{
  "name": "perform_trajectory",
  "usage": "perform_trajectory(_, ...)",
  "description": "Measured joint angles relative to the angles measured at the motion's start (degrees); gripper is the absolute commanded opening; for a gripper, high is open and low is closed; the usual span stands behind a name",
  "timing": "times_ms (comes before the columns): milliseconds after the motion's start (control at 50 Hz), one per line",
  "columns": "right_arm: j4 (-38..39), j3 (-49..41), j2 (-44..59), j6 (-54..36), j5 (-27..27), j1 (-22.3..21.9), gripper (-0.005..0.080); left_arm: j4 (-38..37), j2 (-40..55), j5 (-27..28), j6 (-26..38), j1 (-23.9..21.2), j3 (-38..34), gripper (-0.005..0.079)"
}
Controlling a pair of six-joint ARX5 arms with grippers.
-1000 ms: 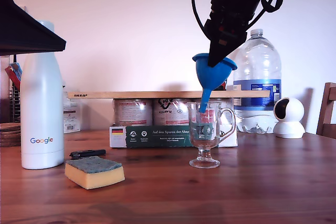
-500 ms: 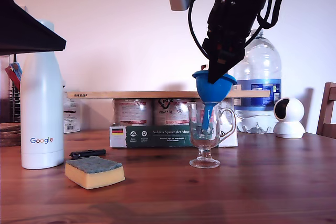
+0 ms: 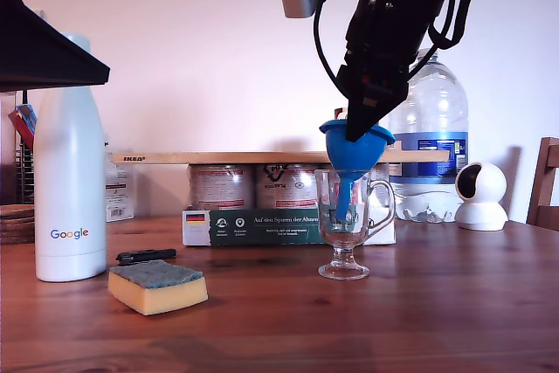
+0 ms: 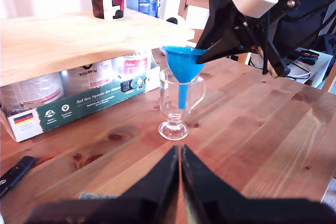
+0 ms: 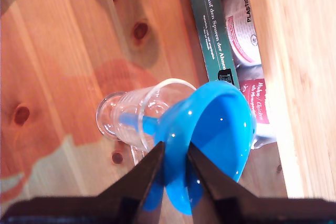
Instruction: Pick up the blue funnel and place it on the glass cup
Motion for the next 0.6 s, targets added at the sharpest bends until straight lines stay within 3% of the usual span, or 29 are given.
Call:
perform_trajectory(240,1.77,0.0,0.0,0.02,0.0,0.0,0.0252,0.0,0.0,0.0,0.0,0.0,0.0,-0.0024)
perform_trajectory(600,1.18,0.0,0.0,0.44,0.13,0.57,0.0264,0.0,0.0,0.0,0.0,0.0,0.0,-0.0024)
